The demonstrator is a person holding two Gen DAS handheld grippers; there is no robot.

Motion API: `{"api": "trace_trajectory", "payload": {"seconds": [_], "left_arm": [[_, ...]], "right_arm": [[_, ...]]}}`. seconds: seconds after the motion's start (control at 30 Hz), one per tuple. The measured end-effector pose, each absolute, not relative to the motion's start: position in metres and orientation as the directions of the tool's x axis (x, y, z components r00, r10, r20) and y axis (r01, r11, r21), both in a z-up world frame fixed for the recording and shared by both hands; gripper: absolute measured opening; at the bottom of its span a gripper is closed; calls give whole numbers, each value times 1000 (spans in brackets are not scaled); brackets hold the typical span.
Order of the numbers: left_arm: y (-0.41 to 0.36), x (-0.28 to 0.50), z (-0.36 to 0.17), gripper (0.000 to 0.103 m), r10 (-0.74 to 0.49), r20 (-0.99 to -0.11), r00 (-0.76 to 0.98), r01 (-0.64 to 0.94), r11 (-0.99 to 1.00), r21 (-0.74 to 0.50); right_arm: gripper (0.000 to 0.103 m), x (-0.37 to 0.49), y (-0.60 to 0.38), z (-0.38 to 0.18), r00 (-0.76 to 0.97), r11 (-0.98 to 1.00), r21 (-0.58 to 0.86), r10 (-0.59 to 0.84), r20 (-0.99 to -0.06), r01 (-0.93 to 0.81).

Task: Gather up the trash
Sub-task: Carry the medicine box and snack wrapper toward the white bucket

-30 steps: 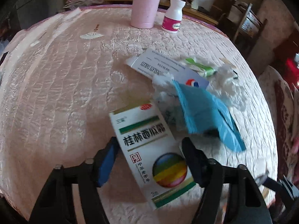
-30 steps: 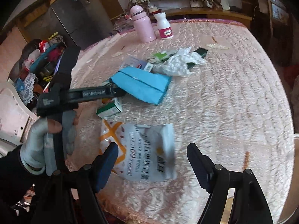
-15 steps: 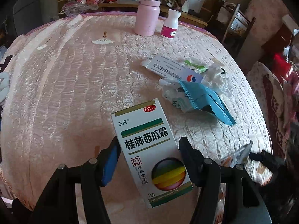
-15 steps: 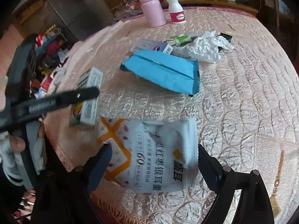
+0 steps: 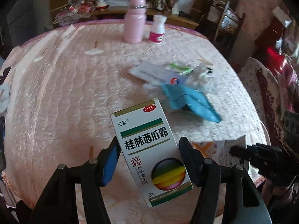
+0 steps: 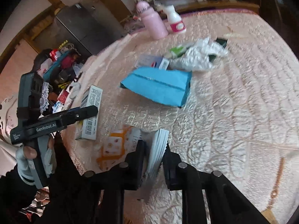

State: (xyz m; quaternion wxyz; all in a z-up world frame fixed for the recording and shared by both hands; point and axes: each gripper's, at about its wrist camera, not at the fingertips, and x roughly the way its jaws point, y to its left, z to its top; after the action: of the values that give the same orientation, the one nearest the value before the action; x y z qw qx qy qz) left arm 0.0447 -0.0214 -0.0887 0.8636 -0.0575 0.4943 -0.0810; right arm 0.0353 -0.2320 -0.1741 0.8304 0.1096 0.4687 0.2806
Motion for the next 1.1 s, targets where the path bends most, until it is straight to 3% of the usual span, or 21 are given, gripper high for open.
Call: {"api": "trace_trajectory", "payload": {"seconds": [0.47,1.1], "left_arm": [[-147,30,-58,65,-339,-821,460,347,919,-186],[-324,49,-54,65,-478,-789,386,550,806,-219]], "right_arm": [[14,7,-346,-125,625,915,373,381,-681,-151],[14,-43,-495,-111,715,939,271,41,-698,212]]}}
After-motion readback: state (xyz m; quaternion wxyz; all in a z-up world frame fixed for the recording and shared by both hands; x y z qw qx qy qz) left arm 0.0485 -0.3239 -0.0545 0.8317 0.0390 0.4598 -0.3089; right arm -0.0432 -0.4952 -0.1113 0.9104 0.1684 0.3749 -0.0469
